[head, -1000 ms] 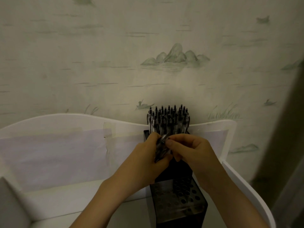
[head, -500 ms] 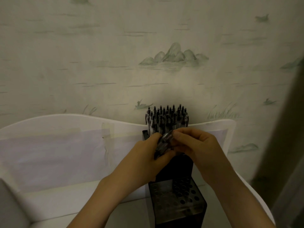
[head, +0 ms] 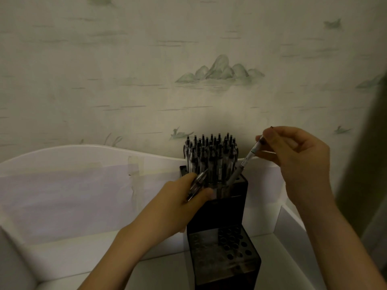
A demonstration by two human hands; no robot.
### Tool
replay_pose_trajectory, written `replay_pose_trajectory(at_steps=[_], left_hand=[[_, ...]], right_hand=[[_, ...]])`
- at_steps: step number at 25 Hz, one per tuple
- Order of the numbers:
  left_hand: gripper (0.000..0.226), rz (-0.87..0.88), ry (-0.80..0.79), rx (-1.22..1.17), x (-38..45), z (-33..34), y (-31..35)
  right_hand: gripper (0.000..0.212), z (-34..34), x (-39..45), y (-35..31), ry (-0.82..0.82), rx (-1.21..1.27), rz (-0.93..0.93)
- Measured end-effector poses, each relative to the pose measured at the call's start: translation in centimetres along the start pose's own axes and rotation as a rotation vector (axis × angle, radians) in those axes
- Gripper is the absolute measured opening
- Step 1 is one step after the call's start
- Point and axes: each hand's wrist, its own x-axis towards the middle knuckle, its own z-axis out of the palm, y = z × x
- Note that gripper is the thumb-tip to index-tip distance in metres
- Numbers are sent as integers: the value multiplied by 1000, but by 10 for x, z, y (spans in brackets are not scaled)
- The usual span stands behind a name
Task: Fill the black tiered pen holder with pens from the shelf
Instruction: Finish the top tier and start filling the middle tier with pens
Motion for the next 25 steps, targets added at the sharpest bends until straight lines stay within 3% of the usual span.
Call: replay_pose_trajectory(at_steps=[5,10,14,22,25], left_hand=[[31,11,14,29,-1,-1,-3],[26,11,28,9,-3,-4,-5],[25,16,37,22,-4,-6,-6],[26,40,63,45,2,-5,-5],[24,23,40,-3,2,-2,-5]], right_hand=[[11,8,4,1,58,-250,-324],[16,16,11,11,31,-491,-448],[15,18,12,20,-13,-576,-459],[10,13,4,36,-134,-611,-274],[19,10,-2,35,-134,-635,-270]])
